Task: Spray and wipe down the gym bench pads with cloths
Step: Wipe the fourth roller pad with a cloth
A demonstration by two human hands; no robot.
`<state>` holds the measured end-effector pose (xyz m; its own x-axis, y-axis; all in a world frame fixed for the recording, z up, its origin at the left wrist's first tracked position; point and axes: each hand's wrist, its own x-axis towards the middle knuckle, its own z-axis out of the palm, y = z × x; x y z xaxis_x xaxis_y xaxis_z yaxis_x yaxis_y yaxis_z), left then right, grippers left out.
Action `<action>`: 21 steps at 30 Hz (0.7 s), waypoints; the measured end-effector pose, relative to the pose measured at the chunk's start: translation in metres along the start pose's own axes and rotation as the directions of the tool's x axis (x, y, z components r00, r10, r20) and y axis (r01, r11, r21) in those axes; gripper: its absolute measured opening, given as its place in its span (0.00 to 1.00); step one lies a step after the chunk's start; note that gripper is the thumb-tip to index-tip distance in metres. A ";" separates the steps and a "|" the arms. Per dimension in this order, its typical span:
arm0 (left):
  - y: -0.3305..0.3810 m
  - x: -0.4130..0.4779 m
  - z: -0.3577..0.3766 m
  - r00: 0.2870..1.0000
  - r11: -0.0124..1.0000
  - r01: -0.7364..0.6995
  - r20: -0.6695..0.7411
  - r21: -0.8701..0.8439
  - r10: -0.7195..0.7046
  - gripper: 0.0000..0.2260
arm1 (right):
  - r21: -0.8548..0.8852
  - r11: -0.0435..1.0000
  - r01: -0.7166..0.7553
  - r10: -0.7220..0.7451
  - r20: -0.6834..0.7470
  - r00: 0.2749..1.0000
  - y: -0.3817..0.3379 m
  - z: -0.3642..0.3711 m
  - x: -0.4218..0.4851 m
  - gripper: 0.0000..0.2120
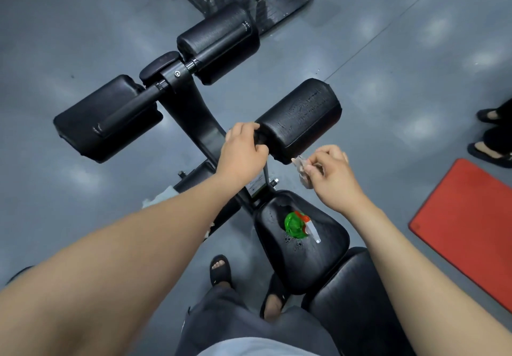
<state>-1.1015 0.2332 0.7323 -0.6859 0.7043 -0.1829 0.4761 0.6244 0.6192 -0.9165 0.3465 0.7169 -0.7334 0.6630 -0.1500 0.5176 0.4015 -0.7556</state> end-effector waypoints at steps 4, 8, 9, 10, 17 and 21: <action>0.008 -0.037 -0.003 0.998 0.996 -0.039 -0.049 -0.082 0.035 0.14 | 0.057 0.997 -0.048 0.046 0.042 0.998 -0.006 -0.002 -0.012 0.07; 0.009 -0.070 -0.001 0.991 0.971 0.085 0.116 -0.225 -0.059 0.17 | 0.143 0.984 -0.104 0.079 0.172 0.982 -0.010 -0.001 -0.019 0.08; 0.007 -0.075 0.001 0.979 0.958 0.125 0.186 -0.256 -0.078 0.20 | 0.169 0.980 -0.103 0.067 0.204 0.977 -0.012 -0.001 -0.022 0.09; 0.004 -0.080 0.003 0.961 0.943 0.176 0.258 -0.282 -0.102 0.23 | 0.193 0.976 -0.102 0.057 0.228 0.972 -0.013 0.000 -0.025 0.08; -0.010 -0.103 0.025 0.896 0.894 0.319 0.407 -0.314 -0.177 0.18 | 0.258 0.959 -0.120 0.085 0.143 0.986 -0.011 0.022 -0.032 0.05; -0.020 -0.111 0.034 0.919 0.874 0.346 0.312 -0.340 -0.243 0.05 | 0.223 0.955 -0.193 0.170 0.118 0.978 0.000 0.036 -0.033 0.05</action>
<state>-1.0163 0.1544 0.7138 -0.5740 0.6009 -0.5563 -0.0085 0.6749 0.7378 -0.9074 0.3021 0.6990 -0.6812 0.6427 -0.3507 0.5380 0.1145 -0.8352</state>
